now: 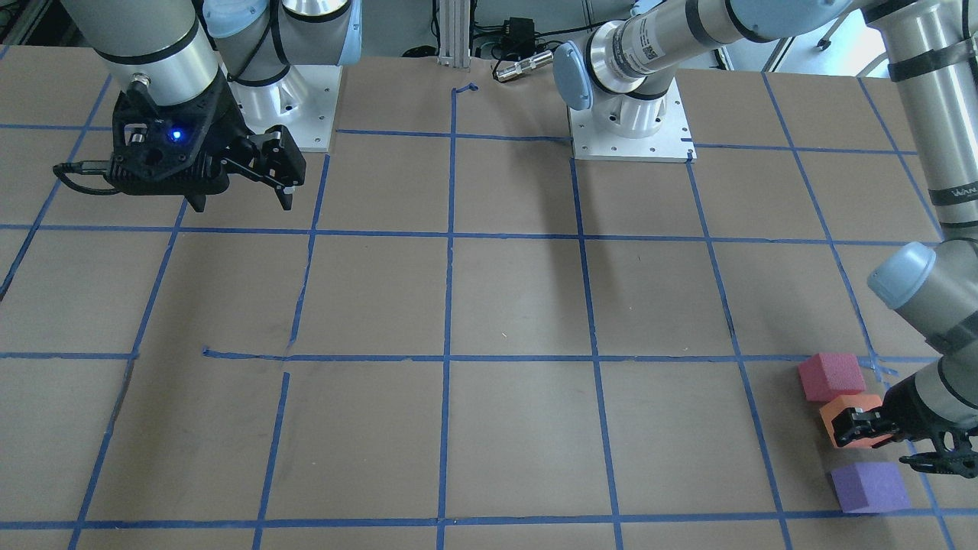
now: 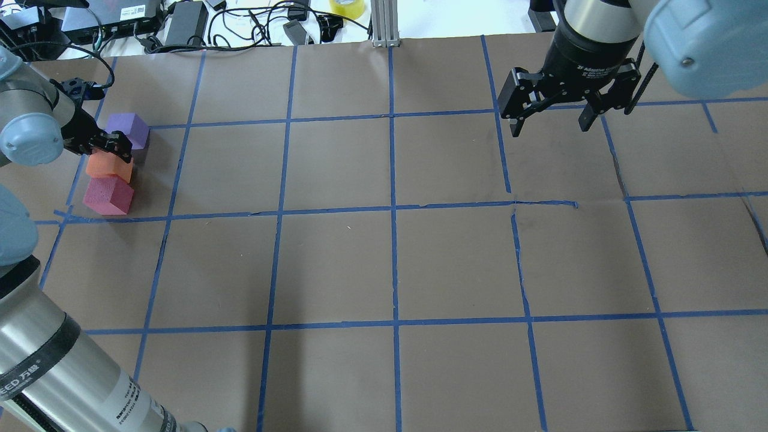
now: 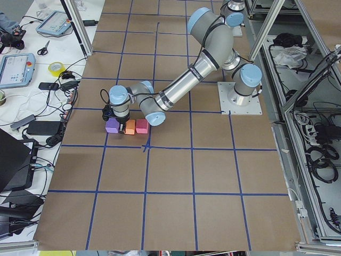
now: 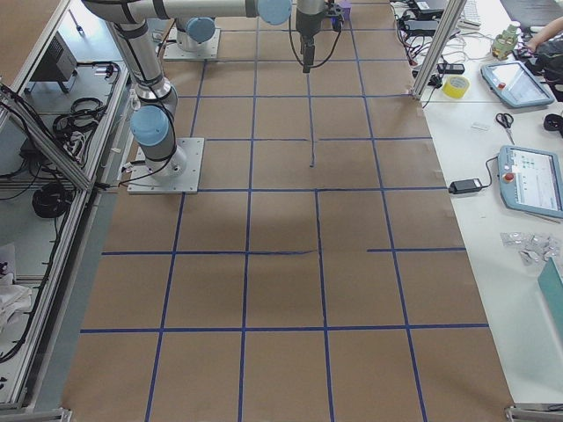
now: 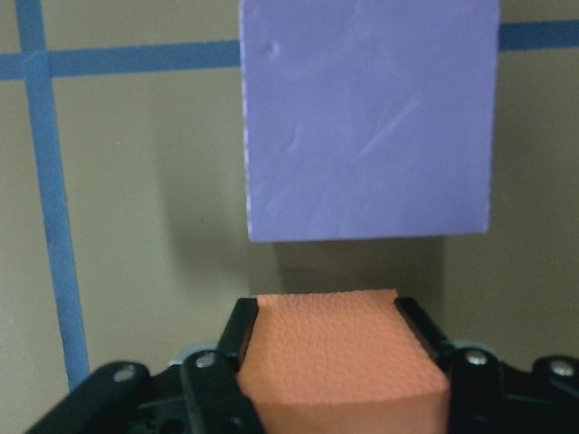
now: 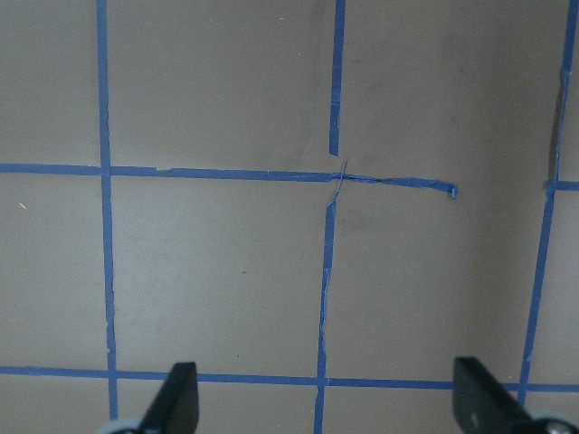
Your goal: Arrange blocks in a line
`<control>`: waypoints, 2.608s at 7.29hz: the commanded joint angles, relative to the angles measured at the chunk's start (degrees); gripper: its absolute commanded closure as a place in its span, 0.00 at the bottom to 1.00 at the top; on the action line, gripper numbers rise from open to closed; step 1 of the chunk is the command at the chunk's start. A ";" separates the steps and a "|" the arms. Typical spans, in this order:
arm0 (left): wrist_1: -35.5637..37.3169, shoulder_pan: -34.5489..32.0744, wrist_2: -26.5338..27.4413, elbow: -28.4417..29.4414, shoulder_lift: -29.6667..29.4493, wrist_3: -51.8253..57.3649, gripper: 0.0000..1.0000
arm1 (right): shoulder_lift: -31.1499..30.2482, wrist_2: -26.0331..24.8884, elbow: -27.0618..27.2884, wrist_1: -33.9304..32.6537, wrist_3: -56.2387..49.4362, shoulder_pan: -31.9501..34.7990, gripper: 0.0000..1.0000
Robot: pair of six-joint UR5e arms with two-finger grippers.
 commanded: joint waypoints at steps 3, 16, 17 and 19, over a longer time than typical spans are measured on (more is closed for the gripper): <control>0.06 -0.17 -2.94 -0.12 -0.30 -1.29 0.56 | 0.00 -0.23 0.03 0.18 -0.30 0.00 0.00; -34.08 -2.37 -2.15 2.70 19.43 0.74 0.00 | 0.00 -0.06 -0.06 0.00 -0.13 0.00 0.00; -38.83 -4.55 -1.72 2.87 24.09 -0.92 0.00 | 0.00 -0.14 0.03 0.00 -0.04 0.00 0.00; -42.92 -17.49 -2.49 3.23 32.19 -15.73 0.00 | 0.00 -0.14 0.03 0.09 0.14 0.00 0.00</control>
